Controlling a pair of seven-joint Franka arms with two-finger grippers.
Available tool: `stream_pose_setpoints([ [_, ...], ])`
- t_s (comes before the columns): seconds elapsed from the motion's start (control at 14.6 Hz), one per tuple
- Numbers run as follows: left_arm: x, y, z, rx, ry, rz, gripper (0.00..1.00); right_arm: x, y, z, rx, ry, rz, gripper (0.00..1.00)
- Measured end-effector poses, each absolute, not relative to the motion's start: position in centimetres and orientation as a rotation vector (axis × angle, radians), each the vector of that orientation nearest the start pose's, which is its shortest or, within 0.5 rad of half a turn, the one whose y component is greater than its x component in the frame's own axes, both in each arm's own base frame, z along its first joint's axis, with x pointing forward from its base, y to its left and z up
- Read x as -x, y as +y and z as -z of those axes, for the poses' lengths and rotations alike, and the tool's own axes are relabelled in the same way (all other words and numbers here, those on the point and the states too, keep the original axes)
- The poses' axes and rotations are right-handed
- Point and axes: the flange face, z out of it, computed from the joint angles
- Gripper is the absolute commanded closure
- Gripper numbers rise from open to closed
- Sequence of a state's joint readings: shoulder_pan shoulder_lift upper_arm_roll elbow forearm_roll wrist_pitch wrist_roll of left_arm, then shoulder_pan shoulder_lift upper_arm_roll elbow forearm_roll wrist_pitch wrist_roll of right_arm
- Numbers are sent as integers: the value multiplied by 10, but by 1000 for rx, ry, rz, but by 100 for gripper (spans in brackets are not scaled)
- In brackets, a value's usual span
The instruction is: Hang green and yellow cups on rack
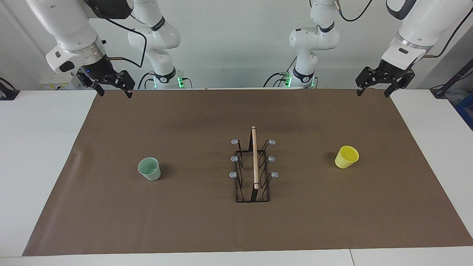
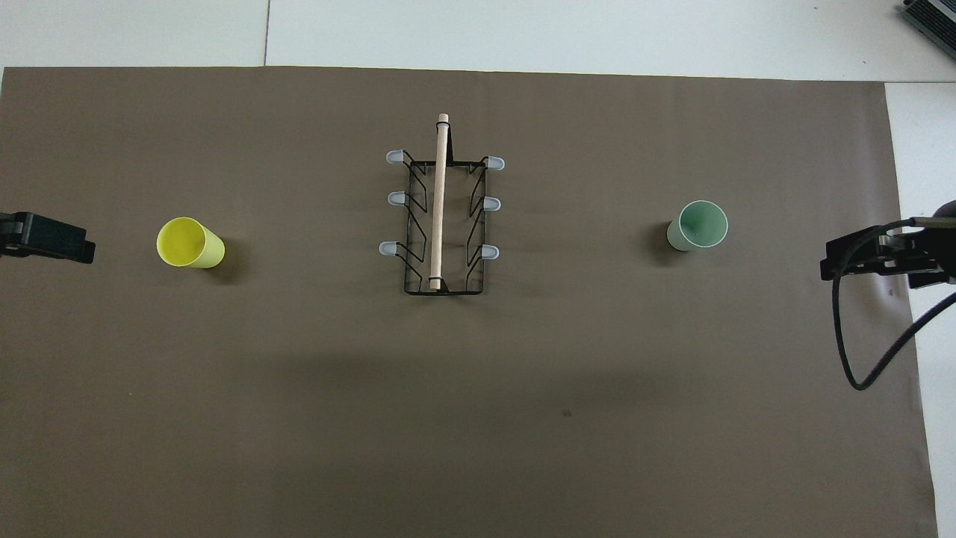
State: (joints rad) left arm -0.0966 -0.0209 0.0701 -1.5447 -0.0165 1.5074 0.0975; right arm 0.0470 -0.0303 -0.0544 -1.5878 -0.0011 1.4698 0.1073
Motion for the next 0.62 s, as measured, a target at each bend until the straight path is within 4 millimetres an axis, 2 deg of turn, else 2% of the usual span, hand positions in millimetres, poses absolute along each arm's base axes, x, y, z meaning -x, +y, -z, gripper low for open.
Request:
stream_pose_setpoints([
  [0.62,-540,-17,-642,3154,199,-33,0,-539,-11,-626,3131,258,-84,0],
])
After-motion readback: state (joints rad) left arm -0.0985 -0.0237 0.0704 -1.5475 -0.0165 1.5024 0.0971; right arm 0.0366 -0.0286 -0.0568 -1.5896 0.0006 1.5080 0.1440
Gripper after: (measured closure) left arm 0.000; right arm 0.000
